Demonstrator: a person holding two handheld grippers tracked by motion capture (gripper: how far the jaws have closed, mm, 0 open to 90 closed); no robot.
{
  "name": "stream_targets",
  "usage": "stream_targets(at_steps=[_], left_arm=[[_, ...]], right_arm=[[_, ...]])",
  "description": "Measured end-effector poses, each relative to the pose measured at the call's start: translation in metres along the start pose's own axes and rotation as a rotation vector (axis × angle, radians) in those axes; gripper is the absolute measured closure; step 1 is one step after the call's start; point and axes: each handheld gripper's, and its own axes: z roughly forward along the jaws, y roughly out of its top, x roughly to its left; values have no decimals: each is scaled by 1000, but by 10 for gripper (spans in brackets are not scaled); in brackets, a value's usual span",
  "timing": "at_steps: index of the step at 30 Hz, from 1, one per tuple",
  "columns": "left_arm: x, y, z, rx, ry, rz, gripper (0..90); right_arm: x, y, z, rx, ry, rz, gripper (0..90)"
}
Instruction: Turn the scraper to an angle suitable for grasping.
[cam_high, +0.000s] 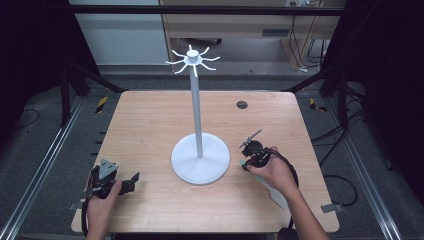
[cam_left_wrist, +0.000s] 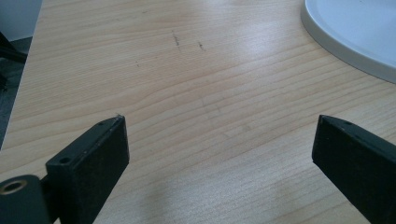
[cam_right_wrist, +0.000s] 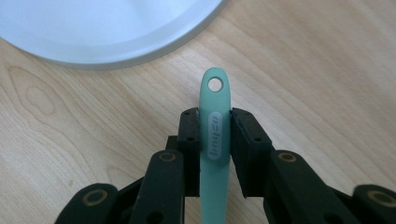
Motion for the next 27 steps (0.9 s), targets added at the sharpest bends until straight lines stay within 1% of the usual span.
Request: stream_targets(at_steps=[2,3,4,5,6,7,8,10,11,12,15,21,23,24,25,27], left_arm=[[0,0,0,-2,3,0,34],[0,0,-1,-4,3,-3,34],[0,0,-1,-4,3,-3,34],[0,0,-1,-4,2,-6,34],[1,-1,-1,-6,2,-11,34],[1,-1,-1,-6,2,-11,35],[2,-1,-1,-6,3,-12,34],[2,-1,-1,-6,3,-13,35],[2,-1,-1,-6,2,-13,35],[2,-1,-1,-2,1,-8,35],[1,-1,-1,-6,-2,-13,35],[1,-1,-1,-6,1,-10,35],[1,-1,-1,-8,0,-14,35],[1,-1,-1,-8,1,-11,35],[0,0,-1,-7,1,-7,35],[0,-1,-1,-8,-1,-10,35]], right_arm=[[-2,-2,-8,-22,-9,13,743],[-5,-3,-15,-48,-9,20,743],[-5,-3,-15,-48,-9,20,743],[-7,-3,-18,-60,-10,22,743],[-9,-4,-25,-85,-5,36,743],[-9,-4,-25,-85,-5,36,743],[-10,-4,-30,-106,-7,48,744],[-12,-4,-33,-114,-7,50,743],[-12,-3,-35,-122,-5,60,743],[-14,-3,-37,-129,-7,55,744],[-15,0,-44,-152,-17,67,744],[-15,3,-53,-173,-20,61,745],[-16,6,-60,-197,-29,55,746],[-16,6,-60,-197,-29,55,746],[-16,8,-63,-211,-33,52,746],[-16,9,-63,-215,-33,57,746]])
